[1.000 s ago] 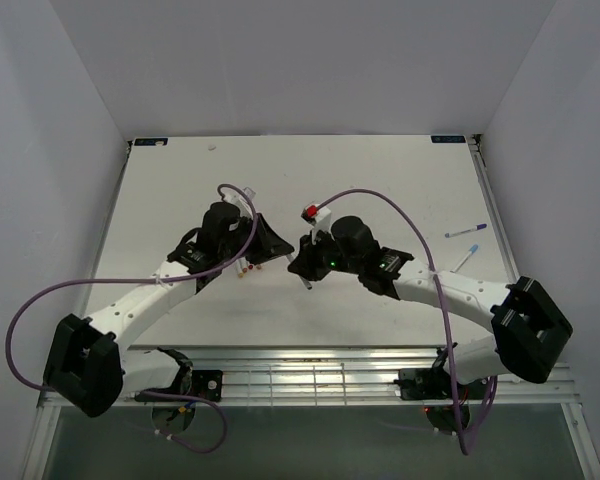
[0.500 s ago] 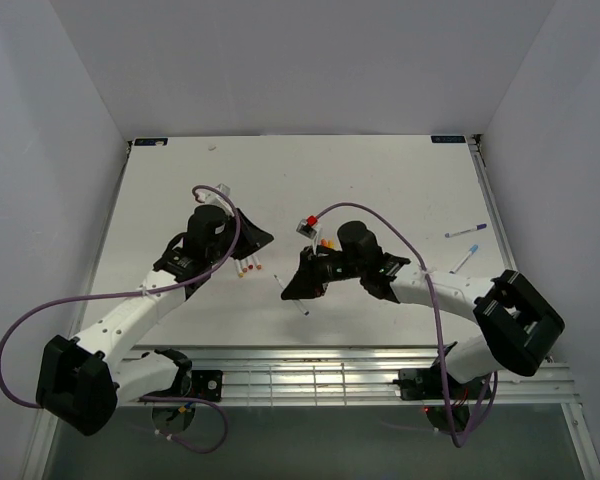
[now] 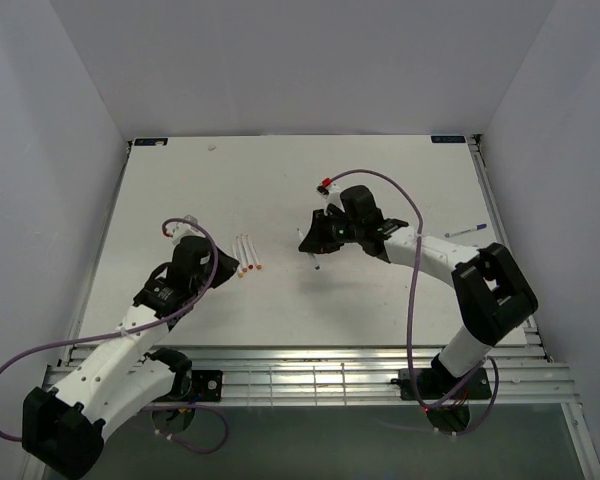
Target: Open the pen caps
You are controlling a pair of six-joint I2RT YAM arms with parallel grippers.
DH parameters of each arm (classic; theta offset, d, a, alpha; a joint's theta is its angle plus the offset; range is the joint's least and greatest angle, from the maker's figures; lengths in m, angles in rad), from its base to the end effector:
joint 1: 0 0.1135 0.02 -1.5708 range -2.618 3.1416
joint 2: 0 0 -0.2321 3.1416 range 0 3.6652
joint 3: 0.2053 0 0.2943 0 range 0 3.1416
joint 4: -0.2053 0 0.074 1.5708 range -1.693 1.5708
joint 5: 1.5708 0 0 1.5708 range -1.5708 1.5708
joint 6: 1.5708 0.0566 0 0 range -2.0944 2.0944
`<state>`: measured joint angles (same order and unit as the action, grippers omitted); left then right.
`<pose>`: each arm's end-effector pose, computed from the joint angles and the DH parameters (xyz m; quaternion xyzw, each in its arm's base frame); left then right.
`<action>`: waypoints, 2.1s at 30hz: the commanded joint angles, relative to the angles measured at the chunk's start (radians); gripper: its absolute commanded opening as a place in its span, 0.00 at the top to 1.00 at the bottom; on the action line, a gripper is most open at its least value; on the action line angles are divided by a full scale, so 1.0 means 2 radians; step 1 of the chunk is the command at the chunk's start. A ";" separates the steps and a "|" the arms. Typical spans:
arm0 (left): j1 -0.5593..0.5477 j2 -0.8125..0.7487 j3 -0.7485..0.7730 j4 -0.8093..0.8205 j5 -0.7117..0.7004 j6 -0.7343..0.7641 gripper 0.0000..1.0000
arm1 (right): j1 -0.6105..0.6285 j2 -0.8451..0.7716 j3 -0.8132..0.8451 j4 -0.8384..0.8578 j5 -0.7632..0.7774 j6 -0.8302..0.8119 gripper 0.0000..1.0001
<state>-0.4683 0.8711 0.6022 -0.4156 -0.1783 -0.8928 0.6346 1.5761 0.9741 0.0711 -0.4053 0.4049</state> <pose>0.2408 -0.1105 0.1904 -0.2269 0.8716 -0.2062 0.3826 0.3100 0.2559 0.1681 -0.1967 0.8330 0.3933 0.3357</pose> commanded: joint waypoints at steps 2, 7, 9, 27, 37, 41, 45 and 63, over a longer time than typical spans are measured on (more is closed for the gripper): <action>0.002 -0.059 -0.010 -0.009 -0.014 -0.009 1.00 | 0.019 0.078 0.066 0.028 0.010 0.007 0.92; 0.002 -0.090 -0.005 -0.021 -0.002 -0.002 1.00 | 0.040 0.169 0.137 0.039 0.048 0.025 0.92; 0.002 -0.097 -0.004 -0.025 0.006 0.000 1.00 | 0.043 0.194 0.172 0.038 0.052 0.028 0.92; 0.002 -0.120 -0.017 -0.027 0.035 -0.002 1.00 | 0.076 0.347 0.322 0.007 0.070 0.044 0.81; 0.002 -0.122 -0.014 -0.027 0.045 0.008 1.00 | 0.086 0.349 0.321 0.020 0.069 0.069 0.65; 0.002 -0.117 -0.017 -0.024 0.052 0.009 1.00 | 0.086 0.332 0.311 0.023 0.065 0.059 0.58; 0.002 -0.093 -0.015 0.008 0.088 0.022 1.00 | 0.082 0.286 0.278 0.027 0.078 0.048 0.54; -0.002 0.174 -0.008 0.222 0.267 0.013 1.00 | -0.088 -0.057 0.002 -0.035 0.098 0.022 0.52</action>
<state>-0.4679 1.1114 0.5610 -0.1108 0.2638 -0.8585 0.5175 1.5448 1.0412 0.0620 -0.2214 0.4808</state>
